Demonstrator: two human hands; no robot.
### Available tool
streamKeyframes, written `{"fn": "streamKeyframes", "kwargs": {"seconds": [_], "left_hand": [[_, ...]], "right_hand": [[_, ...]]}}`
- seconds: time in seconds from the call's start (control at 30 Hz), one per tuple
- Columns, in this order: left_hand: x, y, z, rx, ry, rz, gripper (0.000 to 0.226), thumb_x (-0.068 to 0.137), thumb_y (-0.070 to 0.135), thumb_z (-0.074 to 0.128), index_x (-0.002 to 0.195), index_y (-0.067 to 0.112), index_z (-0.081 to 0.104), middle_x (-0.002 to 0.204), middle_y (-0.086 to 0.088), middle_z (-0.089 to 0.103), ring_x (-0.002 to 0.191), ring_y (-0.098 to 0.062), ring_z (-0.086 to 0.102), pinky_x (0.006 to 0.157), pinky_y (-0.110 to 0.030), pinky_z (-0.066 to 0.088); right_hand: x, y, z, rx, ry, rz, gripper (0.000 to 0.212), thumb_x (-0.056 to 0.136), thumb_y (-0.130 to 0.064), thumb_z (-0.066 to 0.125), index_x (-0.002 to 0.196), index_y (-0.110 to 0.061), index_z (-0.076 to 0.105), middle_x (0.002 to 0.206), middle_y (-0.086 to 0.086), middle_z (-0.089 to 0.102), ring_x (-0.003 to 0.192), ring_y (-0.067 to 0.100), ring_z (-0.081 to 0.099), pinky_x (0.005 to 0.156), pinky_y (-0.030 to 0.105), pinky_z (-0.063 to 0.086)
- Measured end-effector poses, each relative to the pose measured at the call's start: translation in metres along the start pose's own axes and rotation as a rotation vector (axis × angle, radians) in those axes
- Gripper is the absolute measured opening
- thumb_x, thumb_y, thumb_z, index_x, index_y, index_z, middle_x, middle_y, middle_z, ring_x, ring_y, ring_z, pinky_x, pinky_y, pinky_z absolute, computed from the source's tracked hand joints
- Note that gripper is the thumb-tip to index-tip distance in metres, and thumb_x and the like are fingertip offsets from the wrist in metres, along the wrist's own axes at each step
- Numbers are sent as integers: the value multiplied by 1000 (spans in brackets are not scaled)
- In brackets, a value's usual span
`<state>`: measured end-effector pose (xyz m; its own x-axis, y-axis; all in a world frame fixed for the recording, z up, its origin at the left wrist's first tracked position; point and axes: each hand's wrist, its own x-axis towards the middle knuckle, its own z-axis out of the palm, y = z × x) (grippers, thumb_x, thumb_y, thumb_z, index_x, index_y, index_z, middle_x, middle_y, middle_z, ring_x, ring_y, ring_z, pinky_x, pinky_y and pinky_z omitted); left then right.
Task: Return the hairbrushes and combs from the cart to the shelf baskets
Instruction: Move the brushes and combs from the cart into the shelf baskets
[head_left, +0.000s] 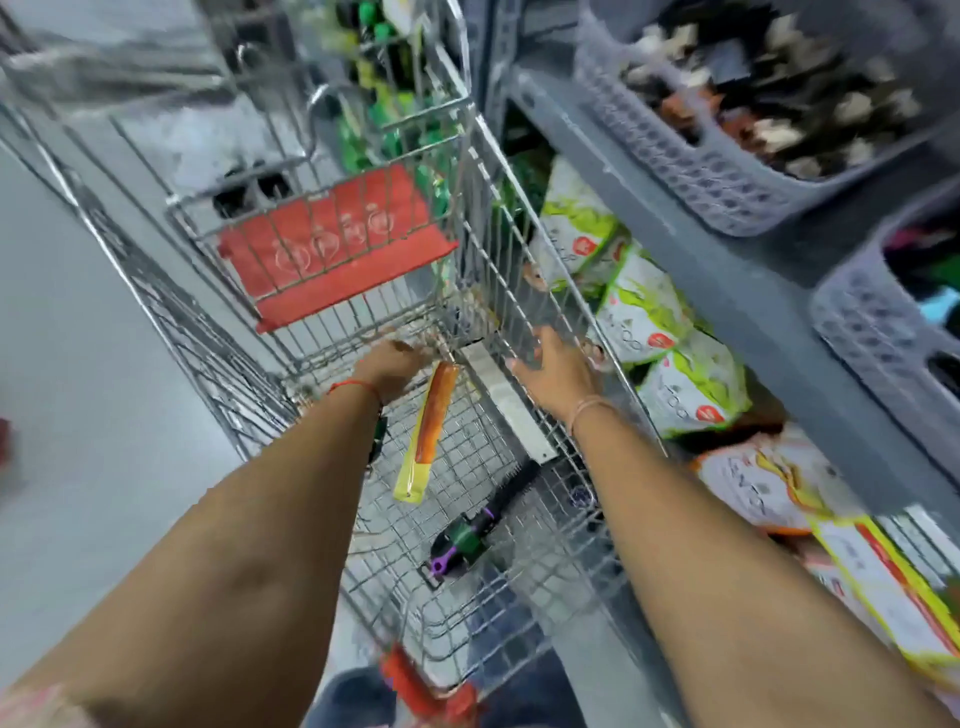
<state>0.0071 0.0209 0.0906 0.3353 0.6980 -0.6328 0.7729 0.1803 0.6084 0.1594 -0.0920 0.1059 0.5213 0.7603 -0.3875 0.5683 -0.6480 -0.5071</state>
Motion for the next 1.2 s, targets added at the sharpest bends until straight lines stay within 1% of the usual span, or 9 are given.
{"fn": "streamKeyframes", "kwargs": {"seconds": [0.23, 0.33, 0.47, 0.7, 0.8, 0.87, 0.97, 1.07, 1.2], "left_hand": [[73, -67, 63, 10, 2, -194, 33, 91, 24, 51, 106, -3, 63, 115, -27, 64, 114, -37, 57, 88, -32, 44], [94, -92, 95, 52, 50, -272, 40, 88, 26, 54, 112, -6, 61, 113, -29, 66, 111, -37, 60, 89, -35, 48], [110, -112, 130, 290, 87, -253, 41, 81, 31, 62, 104, -3, 63, 109, -28, 65, 105, -41, 58, 88, -43, 46], [112, -119, 143, 394, 223, -354, 71, 76, 29, 70, 134, 4, 39, 140, -21, 40, 127, -40, 37, 98, -49, 39], [119, -122, 139, 65, 287, -303, 50, 75, 14, 70, 121, -2, 55, 121, -25, 60, 112, -35, 57, 91, -38, 46], [118, -120, 133, -371, 350, -376, 42, 76, 5, 67, 116, -4, 60, 96, -21, 67, 80, -21, 69, 65, -24, 54], [109, -105, 123, -796, 266, -346, 34, 82, -5, 58, 116, -2, 56, 78, -4, 58, 65, -15, 55, 44, -15, 47], [96, -85, 102, -1012, 123, -289, 30, 86, -11, 49, 111, 5, 51, 57, 2, 68, 53, -14, 58, 40, -15, 48], [79, -52, 73, -919, -71, -87, 21, 88, -10, 46, 83, 10, 52, 39, 10, 63, 43, -5, 59, 41, -13, 49]], "right_hand": [[77, 61, 96, -226, -407, 89, 56, 92, -30, 50, 139, -6, 32, 142, 20, 40, 129, 34, 41, 108, 40, 38], [93, 85, 125, -316, -368, 100, 57, 92, -36, 47, 134, 1, 35, 141, 22, 35, 125, 38, 42, 103, 46, 43], [99, 103, 152, -512, -384, 129, 71, 95, -40, 39, 145, 1, 10, 149, 18, 20, 133, 34, 27, 102, 52, 43], [106, 107, 148, -541, -172, 12, 40, 91, -3, 49, 131, -6, 41, 125, 14, 52, 109, 30, 55, 81, 36, 53], [104, 95, 141, -299, -80, 152, 29, 90, -6, 53, 118, -12, 55, 112, 10, 65, 93, 27, 64, 76, 33, 57], [100, 87, 136, -12, -66, 269, 29, 90, -7, 54, 117, -16, 57, 110, 7, 68, 81, 20, 61, 65, 22, 52], [88, 74, 127, 261, -59, 295, 29, 88, -2, 55, 113, -16, 59, 110, 8, 69, 75, 16, 60, 54, 17, 47], [75, 59, 118, 363, 25, 310, 19, 83, 0, 60, 99, -11, 60, 102, 14, 70, 85, 29, 67, 71, 35, 58], [50, 37, 97, 420, 219, 310, 16, 79, -5, 65, 94, -7, 65, 97, 17, 71, 86, 30, 66, 71, 34, 54]]}}
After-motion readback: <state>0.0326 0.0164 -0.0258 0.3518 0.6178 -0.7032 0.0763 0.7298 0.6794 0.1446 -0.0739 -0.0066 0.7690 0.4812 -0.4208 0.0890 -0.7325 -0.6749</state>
